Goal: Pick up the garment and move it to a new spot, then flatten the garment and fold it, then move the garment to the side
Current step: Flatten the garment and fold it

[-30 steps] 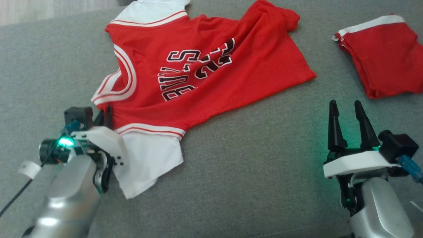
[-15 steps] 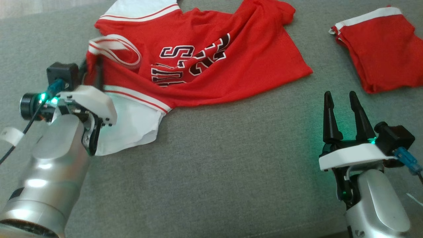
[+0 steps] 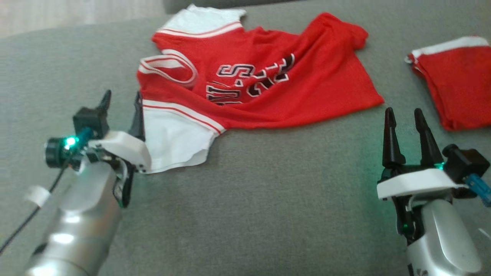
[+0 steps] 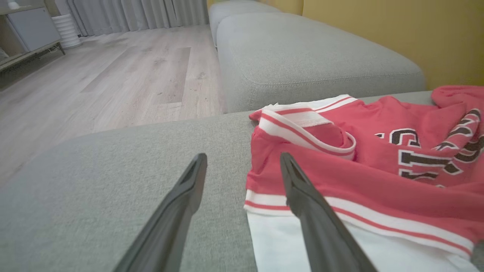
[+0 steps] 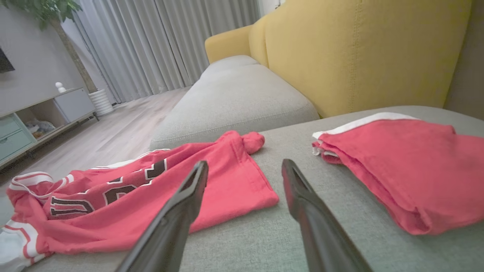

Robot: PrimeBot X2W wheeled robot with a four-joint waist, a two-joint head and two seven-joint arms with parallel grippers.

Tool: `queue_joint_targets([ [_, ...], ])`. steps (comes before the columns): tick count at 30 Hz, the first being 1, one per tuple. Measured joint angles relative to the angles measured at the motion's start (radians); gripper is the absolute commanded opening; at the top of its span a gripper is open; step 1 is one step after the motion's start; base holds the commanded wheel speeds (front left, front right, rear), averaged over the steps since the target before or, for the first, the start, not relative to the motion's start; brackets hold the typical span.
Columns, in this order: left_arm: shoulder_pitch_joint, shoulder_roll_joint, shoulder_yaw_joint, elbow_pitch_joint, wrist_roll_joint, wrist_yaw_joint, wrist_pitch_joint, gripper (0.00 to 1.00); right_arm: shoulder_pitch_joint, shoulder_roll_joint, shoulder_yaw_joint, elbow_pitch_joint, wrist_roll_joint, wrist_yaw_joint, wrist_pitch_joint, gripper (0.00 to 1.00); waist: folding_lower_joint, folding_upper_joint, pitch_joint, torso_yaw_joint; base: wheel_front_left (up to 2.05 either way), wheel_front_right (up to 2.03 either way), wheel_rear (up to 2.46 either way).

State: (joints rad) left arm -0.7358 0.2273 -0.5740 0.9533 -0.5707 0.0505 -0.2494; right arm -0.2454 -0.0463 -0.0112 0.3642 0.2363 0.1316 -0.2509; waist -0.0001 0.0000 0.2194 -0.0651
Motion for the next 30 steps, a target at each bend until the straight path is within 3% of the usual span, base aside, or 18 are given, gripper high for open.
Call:
queue_joint_targets([
  [18, 0.426, -0.016, 0.061, -0.435, 0.039, 0.127, -0.002, 1.0, 0.112, 0.0, -0.022, 0.0, -0.008, 0.0, 0.0, 1.0, -0.0002, 0.0, -0.138, 0.108, 0.0, 0.0, 0.0],
  [24, 0.454, -0.017, 0.054, -0.477, 0.042, 0.134, 0.008, 1.0, 0.114, 0.0, -0.014, 0.001, -0.008, 0.0, 0.0, 1.0, 0.0, 0.0, -0.139, 0.114, 0.0, 0.0, 0.0],
  [30, 0.456, -0.02, 0.02, -0.477, 0.036, 0.12, 0.083, 1.0, 0.114, 0.0, 0.003, 0.001, -0.008, 0.0, 0.0, 1.0, 0.0, 0.0, -0.129, 0.101, 0.0, 0.0, 0.0],
])
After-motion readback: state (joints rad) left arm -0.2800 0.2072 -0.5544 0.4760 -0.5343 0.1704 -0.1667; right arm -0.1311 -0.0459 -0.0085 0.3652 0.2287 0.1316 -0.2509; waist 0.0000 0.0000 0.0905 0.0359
